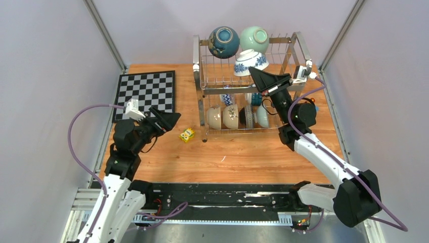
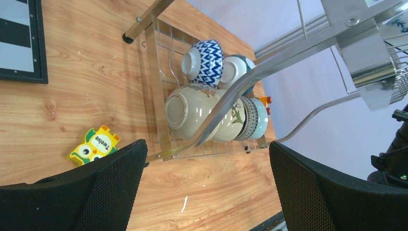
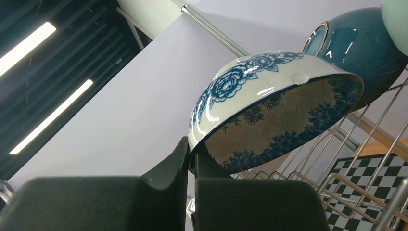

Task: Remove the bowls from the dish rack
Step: Pick up the bowl from the dish rack, then place the bowl at the center of the board.

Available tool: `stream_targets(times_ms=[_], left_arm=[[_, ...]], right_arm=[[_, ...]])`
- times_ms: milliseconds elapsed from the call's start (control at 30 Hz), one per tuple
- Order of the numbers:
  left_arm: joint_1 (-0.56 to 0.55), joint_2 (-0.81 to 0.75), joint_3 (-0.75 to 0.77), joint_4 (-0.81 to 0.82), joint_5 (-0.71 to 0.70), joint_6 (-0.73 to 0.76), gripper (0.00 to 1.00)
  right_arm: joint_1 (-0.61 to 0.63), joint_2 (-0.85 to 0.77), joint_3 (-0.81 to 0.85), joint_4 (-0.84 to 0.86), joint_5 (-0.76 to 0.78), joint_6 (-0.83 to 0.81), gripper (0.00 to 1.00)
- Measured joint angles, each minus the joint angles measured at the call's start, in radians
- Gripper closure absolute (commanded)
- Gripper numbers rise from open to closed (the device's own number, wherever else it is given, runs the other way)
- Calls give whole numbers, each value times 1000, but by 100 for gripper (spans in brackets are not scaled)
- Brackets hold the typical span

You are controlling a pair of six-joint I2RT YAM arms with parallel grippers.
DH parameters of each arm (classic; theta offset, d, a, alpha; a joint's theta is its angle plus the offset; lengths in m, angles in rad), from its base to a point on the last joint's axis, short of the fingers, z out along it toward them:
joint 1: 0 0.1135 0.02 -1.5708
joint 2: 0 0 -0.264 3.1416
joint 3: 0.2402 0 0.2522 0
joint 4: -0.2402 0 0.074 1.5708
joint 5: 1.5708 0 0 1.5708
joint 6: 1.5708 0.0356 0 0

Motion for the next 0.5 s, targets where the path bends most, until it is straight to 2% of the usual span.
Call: stream_targets(times_ms=[167, 267, 400, 500], left_arm=[[0, -13, 18, -19, -17, 3, 1], [0, -15, 47, -55, -43, 14, 0], [0, 18, 180, -143, -108, 50, 0], [0, 50, 289, -170, -152, 79, 0]], right_arm=[[0, 0, 28, -13, -35, -17, 100], [0, -2, 104, -62, -99, -65, 100], [0, -32, 274, -222, -204, -177, 100], [28, -78, 433, -410, -282, -339, 100]])
